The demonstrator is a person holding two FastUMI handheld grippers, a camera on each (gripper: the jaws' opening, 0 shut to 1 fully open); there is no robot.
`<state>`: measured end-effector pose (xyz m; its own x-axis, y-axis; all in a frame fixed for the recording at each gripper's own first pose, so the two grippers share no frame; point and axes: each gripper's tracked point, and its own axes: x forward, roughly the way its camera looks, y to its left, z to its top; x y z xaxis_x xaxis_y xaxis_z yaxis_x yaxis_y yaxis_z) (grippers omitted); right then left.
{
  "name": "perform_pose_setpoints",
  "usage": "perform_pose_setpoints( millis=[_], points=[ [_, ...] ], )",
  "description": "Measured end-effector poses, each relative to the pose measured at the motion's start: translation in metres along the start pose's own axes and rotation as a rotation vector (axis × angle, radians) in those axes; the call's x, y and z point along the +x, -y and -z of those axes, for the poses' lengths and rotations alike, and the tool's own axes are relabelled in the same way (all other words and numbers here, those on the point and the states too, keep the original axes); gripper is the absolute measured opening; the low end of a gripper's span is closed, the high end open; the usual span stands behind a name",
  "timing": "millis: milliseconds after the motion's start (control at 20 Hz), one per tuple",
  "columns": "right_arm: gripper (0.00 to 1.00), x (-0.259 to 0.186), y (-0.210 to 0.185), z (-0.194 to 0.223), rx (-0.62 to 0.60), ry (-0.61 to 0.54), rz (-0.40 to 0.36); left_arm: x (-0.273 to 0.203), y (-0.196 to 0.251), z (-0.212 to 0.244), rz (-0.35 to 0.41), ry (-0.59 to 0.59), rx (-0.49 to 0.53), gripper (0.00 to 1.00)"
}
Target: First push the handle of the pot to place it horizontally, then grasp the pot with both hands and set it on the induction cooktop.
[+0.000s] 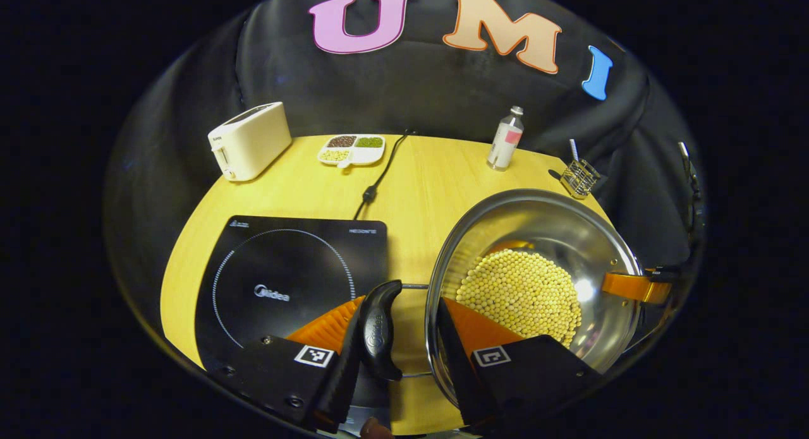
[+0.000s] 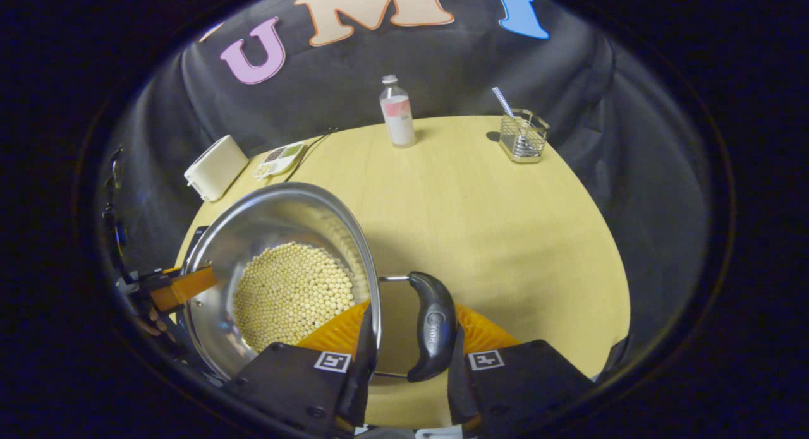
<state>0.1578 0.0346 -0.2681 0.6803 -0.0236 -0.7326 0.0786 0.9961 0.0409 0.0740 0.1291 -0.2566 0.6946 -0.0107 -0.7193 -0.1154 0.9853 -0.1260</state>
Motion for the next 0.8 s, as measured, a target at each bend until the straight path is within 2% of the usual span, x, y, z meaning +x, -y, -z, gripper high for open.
perform_pose_setpoints(
  millis=[400,800],
  points=[
    [0.47,0.002,-0.093,0.008,-0.018,0.006,-0.031,-0.019,-0.089,-0.002,-0.029,0.015,-0.028,0.66],
    [0.47,0.022,-0.171,0.021,-0.020,-0.028,-0.060,-0.022,-0.168,0.004,-0.074,0.000,-0.048,0.66]
  ],
)
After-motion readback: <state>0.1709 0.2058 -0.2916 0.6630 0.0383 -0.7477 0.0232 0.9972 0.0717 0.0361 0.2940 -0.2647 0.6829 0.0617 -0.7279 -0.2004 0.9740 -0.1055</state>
